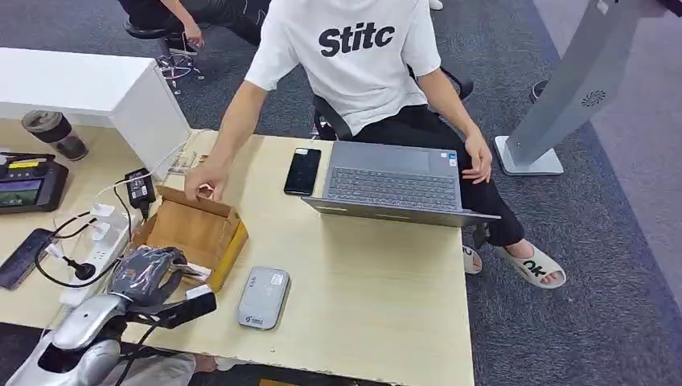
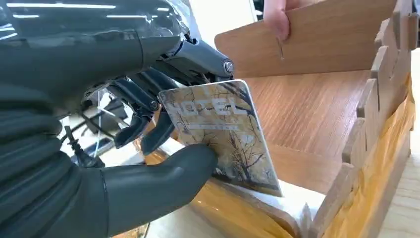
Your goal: Pass the card to the sensor for recognition and then transmit it.
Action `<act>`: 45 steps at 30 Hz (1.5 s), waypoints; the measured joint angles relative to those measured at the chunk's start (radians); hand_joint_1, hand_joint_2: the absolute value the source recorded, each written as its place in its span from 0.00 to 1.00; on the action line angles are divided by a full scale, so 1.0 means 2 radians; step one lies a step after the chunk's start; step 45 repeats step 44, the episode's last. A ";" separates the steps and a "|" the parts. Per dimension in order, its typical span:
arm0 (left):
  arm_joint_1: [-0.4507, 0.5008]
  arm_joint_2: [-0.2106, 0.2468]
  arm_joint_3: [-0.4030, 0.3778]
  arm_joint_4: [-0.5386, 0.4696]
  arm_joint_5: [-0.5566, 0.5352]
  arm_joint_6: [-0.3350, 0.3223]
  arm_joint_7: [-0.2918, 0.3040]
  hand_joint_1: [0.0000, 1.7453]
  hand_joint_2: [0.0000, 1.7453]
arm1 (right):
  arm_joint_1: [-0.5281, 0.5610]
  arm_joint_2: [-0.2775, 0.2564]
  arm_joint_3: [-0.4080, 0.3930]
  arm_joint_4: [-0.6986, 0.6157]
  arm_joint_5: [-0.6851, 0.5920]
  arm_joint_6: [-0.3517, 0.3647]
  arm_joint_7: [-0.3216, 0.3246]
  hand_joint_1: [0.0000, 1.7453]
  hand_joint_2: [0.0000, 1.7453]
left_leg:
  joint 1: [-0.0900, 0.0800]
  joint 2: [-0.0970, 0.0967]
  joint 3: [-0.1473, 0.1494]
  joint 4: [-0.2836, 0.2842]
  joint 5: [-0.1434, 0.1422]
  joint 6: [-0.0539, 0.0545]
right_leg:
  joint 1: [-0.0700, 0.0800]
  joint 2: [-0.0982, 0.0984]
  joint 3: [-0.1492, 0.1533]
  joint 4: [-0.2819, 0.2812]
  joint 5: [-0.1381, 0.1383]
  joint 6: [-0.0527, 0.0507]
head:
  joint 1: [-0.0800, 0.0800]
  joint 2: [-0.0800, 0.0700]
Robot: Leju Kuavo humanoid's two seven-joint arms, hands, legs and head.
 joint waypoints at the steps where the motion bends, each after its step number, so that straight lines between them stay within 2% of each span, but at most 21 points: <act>1: -0.001 0.000 0.000 0.000 -0.009 0.004 0.003 0.89 1.00 | 0.000 0.000 0.000 0.000 0.000 0.000 0.000 0.00 1.00 | 0.000 0.000 0.000 0.000 0.000 0.000 | 0.000 0.000 0.000 0.000 0.000 0.000 | 0.000 0.000; 4: -0.010 0.002 -0.001 0.000 -0.036 0.021 0.015 0.89 1.00 | 0.000 0.000 0.000 0.001 0.000 0.000 0.000 0.00 1.00 | 0.000 0.000 0.000 0.000 0.000 0.000 | 0.000 0.000 0.000 0.000 0.000 0.000 | 0.000 0.000; 10: -0.035 0.002 -0.001 -0.003 -0.021 0.025 0.016 0.89 1.00 | 0.000 0.000 0.002 0.001 0.000 0.000 0.000 0.00 1.00 | 0.000 0.000 0.000 0.000 0.000 0.000 | 0.000 -0.001 0.000 0.000 0.000 0.000 | 0.000 0.000; 17: -0.053 0.011 0.013 -0.007 -0.034 0.039 0.022 0.89 1.00 | 0.000 0.000 0.002 0.001 0.001 0.000 0.001 0.00 1.00 | 0.000 0.000 0.000 0.000 0.000 0.000 | 0.000 0.000 0.000 0.000 0.000 0.000 | 0.000 0.000; 21: -0.053 0.011 0.017 -0.007 -0.041 0.043 0.023 1.00 1.00 | 0.001 0.000 0.002 0.002 0.001 0.000 0.001 0.00 1.00 | 0.000 0.000 0.000 0.000 0.000 0.000 | 0.000 0.000 0.000 0.000 0.000 0.000 | 0.000 0.000; 27: -0.082 0.012 0.035 -0.007 -0.058 0.060 0.027 1.00 1.00 | 0.000 0.000 0.003 0.002 0.002 0.000 -0.002 0.00 1.00 | 0.000 0.000 0.000 0.000 0.000 0.000 | 0.000 -0.001 0.000 0.000 0.000 0.000 | 0.000 0.000; 35: -0.144 0.045 0.076 -0.007 -0.092 0.063 0.025 1.00 1.00 | 0.000 -0.001 0.007 0.008 0.009 0.000 -0.002 0.00 1.00 | 0.001 0.000 0.000 0.000 0.001 -0.001 | 0.001 -0.001 0.000 0.000 0.001 0.000 | 0.000 0.000; 40: -0.192 0.068 0.102 0.013 -0.095 0.058 0.022 1.00 1.00 | -0.002 -0.008 0.010 0.022 0.009 0.000 -0.003 0.00 1.00 | 0.001 0.001 0.000 0.000 0.001 -0.001 | 0.001 0.001 0.000 0.000 0.001 -0.001 | 0.000 0.000; 41: -0.197 0.069 0.106 0.018 -0.094 0.057 0.022 0.95 1.00 | -0.002 -0.009 0.010 0.024 0.009 0.000 -0.003 0.00 1.00 | 0.001 0.001 0.000 0.000 0.001 -0.001 | 0.001 0.001 0.000 0.000 0.001 -0.001 | 0.000 0.000; 42: -0.200 0.070 0.109 0.022 -0.093 0.057 0.023 0.34 1.00 | -0.002 -0.010 0.011 0.026 0.009 0.000 -0.003 0.00 1.00 | 0.001 0.001 0.000 0.000 0.001 -0.001 | 0.001 0.001 0.000 0.000 0.001 -0.001 | 0.000 0.000; 43: -0.201 0.071 0.111 0.025 -0.091 0.059 0.023 0.02 1.00 | -0.002 -0.011 0.011 0.028 0.009 0.000 -0.003 0.00 1.00 | 0.001 0.001 0.000 0.000 0.001 -0.001 | 0.001 0.002 0.000 0.000 0.001 -0.001 | 0.000 0.000; 45: -0.201 0.071 0.113 0.027 -0.090 0.061 0.024 0.00 1.00 | -0.002 -0.011 0.011 0.030 0.009 0.000 -0.003 0.00 1.00 | 0.001 0.002 0.000 0.000 0.001 -0.001 | 0.001 0.002 0.000 0.000 0.001 -0.001 | 0.000 0.000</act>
